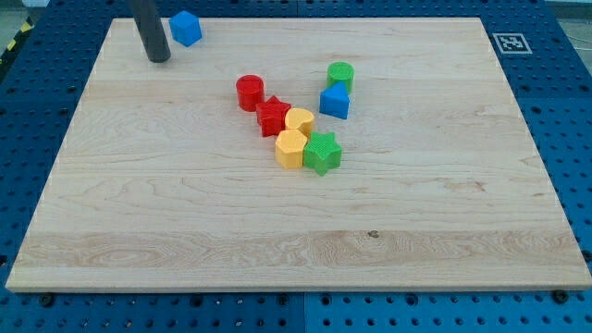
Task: Slide your arm towards the bottom center
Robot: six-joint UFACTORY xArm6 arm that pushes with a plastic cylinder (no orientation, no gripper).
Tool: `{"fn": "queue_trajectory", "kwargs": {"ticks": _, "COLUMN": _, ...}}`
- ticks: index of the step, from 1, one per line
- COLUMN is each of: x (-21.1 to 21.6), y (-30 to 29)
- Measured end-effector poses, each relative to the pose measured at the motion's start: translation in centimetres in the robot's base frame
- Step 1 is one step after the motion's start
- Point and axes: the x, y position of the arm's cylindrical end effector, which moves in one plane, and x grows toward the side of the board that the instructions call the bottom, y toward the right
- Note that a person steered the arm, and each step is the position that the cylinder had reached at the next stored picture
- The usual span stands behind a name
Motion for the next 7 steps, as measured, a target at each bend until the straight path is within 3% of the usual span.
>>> {"fn": "queue_trajectory", "kwargs": {"ticks": 4, "x": 3.7, "y": -4.9}}
{"fn": "queue_trajectory", "kwargs": {"ticks": 7, "x": 4.3, "y": -5.5}}
